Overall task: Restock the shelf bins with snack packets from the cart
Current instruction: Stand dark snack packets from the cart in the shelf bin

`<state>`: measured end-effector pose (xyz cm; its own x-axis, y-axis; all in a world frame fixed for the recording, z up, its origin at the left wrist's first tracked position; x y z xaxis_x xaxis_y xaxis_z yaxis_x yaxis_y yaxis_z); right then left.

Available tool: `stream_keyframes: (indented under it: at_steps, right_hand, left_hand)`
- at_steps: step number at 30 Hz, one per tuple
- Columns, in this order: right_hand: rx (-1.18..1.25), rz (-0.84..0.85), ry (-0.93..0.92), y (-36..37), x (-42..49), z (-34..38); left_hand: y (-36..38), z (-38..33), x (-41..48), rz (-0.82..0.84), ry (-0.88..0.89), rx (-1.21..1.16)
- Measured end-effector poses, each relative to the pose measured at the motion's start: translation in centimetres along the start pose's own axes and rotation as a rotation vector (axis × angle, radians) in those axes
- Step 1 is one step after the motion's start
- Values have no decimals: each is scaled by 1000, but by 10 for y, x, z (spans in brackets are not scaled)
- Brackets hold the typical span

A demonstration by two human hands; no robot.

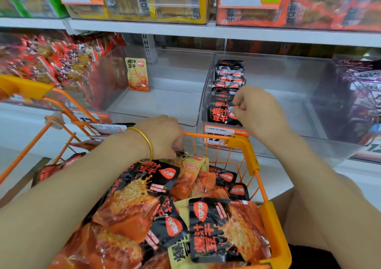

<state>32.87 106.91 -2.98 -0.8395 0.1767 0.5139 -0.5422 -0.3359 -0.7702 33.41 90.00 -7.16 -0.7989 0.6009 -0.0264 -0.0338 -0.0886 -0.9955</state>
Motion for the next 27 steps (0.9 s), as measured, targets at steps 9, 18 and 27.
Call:
stream_keyframes:
  at_steps: [9,18,27]
  right_hand:
    - [679,363,358,27,-37,7]
    - [914,701,689,35,-66,0]
    - [1521,404,833,23,-38,-29]
  left_hand:
    - [-74,-5,-4,-373,-36,-641]
    - [-99,-12,6,-561,50,-1038]
    - [-82,-27,16,-533,228,-896]
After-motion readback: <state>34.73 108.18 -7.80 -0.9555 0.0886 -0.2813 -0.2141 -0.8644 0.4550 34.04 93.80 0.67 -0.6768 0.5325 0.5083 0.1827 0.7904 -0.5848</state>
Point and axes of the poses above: each hand's wrist, its own x-axis towards the middle knuckle, its own y-axis out of the palm, z = x × y, the point moved 8 cm from there along x, towards the middle knuckle, and after that the axes turned 13 degrees about -z, right-handed, at the moved point
